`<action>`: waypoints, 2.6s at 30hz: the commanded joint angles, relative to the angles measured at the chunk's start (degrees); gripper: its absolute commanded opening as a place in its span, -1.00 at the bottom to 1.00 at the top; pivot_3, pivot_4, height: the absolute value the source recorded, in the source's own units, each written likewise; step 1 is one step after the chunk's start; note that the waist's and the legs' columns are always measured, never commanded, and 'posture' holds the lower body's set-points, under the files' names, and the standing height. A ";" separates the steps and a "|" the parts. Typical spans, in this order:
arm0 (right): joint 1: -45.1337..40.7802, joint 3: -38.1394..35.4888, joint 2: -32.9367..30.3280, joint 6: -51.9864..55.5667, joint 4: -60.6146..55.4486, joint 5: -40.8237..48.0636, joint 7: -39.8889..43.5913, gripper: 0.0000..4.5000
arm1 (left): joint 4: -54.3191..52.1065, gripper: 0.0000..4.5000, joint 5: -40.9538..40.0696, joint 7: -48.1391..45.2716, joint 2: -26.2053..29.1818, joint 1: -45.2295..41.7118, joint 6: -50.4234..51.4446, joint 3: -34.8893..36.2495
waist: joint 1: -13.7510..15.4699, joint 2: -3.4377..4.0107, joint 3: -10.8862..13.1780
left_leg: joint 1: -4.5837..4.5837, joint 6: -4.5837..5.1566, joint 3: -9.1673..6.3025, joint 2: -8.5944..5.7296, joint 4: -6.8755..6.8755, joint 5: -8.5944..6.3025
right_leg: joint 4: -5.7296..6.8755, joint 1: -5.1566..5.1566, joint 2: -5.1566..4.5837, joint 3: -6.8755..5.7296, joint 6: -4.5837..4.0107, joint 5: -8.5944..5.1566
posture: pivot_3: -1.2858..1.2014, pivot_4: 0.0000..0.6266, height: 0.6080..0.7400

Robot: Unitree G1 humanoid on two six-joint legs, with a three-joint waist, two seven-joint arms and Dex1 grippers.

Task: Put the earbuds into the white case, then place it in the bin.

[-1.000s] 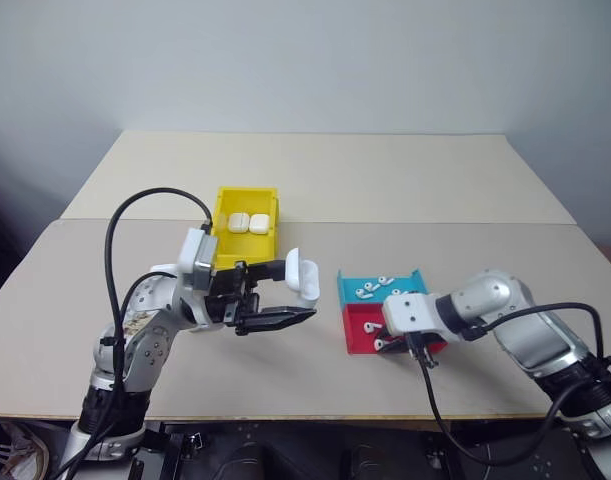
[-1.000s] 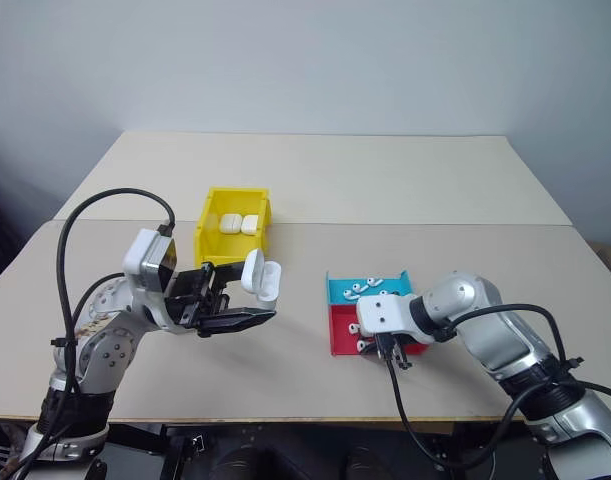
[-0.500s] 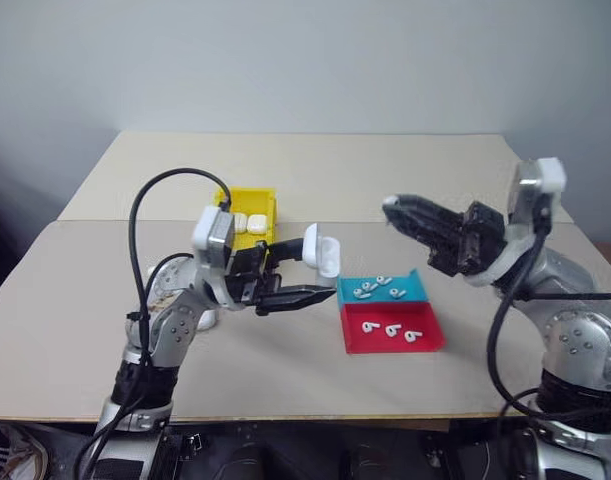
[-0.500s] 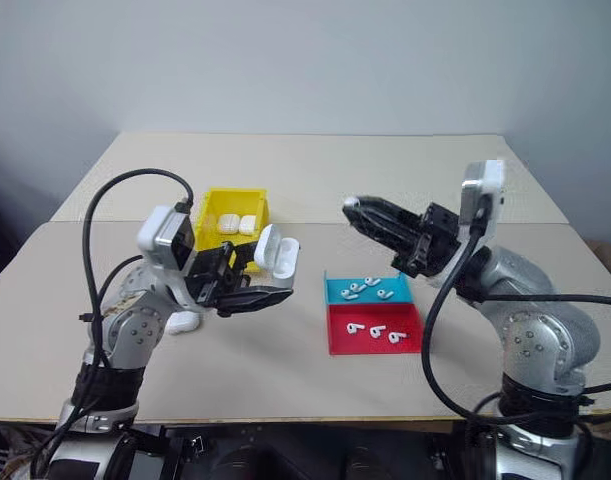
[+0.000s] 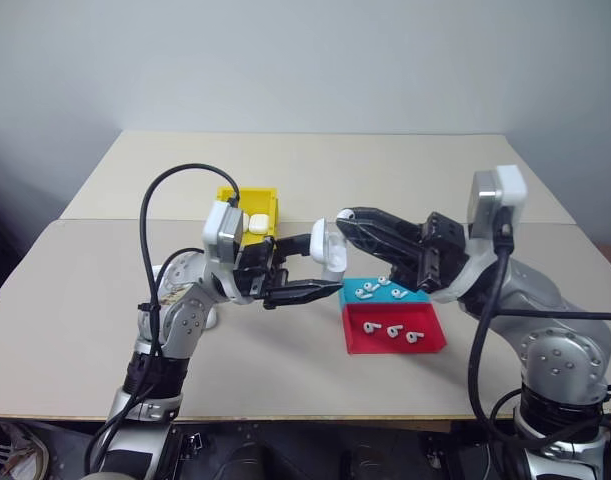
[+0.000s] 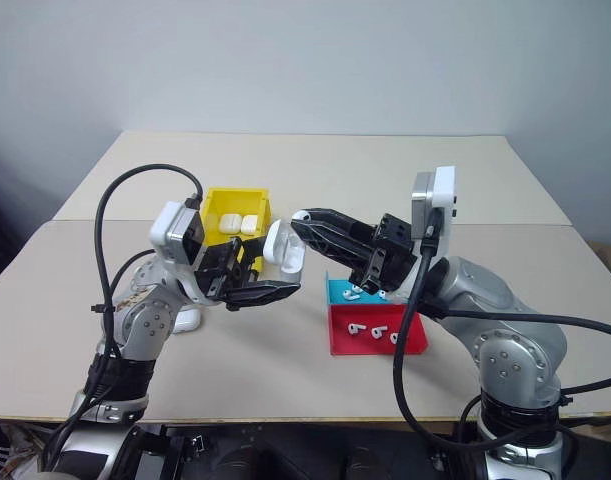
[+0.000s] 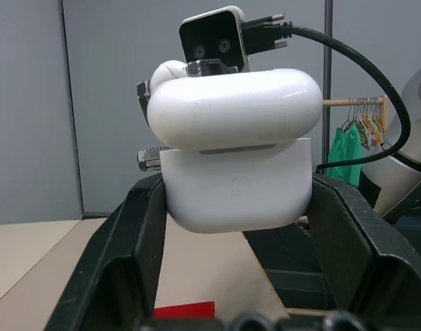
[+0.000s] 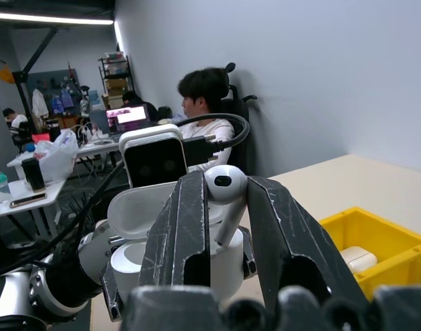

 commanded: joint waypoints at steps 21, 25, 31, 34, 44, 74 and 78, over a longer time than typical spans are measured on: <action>0.97 3.95 -5.48 -5.71 0.85 -5.40 5.60 0.99 | -0.46 0.23 1.41 1.05 -0.65 -1.58 -2.43 1.28 | -0.04 0.00 0.00 | 0.00 0.01 -0.01 0.00 0.00 0.00 | -0.01 -0.01 0.00 0.00 0.00 0.00 | 0.03 -0.52 1.00; -2.21 1.05 -7.20 -6.23 4.37 -5.40 6.39 0.99 | -0.83 0.23 1.58 1.58 -0.35 -1.11 -2.73 1.49 | 0.01 0.00 0.00 | -0.01 0.01 0.00 -0.01 0.00 -0.01 | -0.02 -0.01 -0.01 0.00 0.00 0.00 | 0.03 -0.52 1.00; -11.08 6.06 -20.22 -14.30 19.47 -20.14 20.29 0.99 | -1.99 0.23 1.16 2.08 2.15 0.04 -2.51 3.08 | 0.02 0.00 0.00 | -0.01 0.01 0.01 0.00 0.00 -0.01 | -0.05 0.00 0.00 -0.01 0.00 0.00 | 0.03 -0.52 1.00; -17.78 19.35 -25.01 -28.26 31.78 -37.05 32.88 0.99 | -2.48 0.23 1.04 2.44 2.77 0.64 -2.70 3.59 | -0.17 0.00 0.01 | 0.01 0.02 0.08 0.00 -0.06 -0.01 | -0.07 -0.06 -0.01 0.05 0.01 -0.01 | 0.03 -0.52 1.00; -39.15 39.52 -11.63 -60.79 76.28 -64.16 48.36 0.16 | -7.29 0.23 1.04 5.90 3.53 4.55 -2.90 5.17 | -1.57 0.04 0.06 | -0.03 -0.42 0.17 0.04 -0.11 0.25 | -0.05 -0.17 0.03 0.10 0.00 0.00 | 0.03 -0.52 1.00; -46.52 42.00 -0.52 -80.85 104.13 -85.14 35.98 0.16 | -14.96 0.23 -0.11 11.37 6.78 10.88 -2.70 6.70 | -1.55 0.09 0.08 | 0.07 -0.65 0.18 0.05 -0.17 0.38 | 0.02 -0.11 -0.02 0.06 -0.02 0.00 | 0.03 -0.52 1.00; -46.30 41.74 -0.25 -80.94 104.21 -85.20 36.34 0.16 | -15.02 0.23 -0.22 11.52 6.96 10.99 -2.64 6.75 | -1.61 0.09 0.08 | 0.08 -0.65 0.19 0.05 -0.18 0.38 | 0.03 -0.11 -0.02 0.07 -0.02 0.00 | 0.03 -0.52 1.00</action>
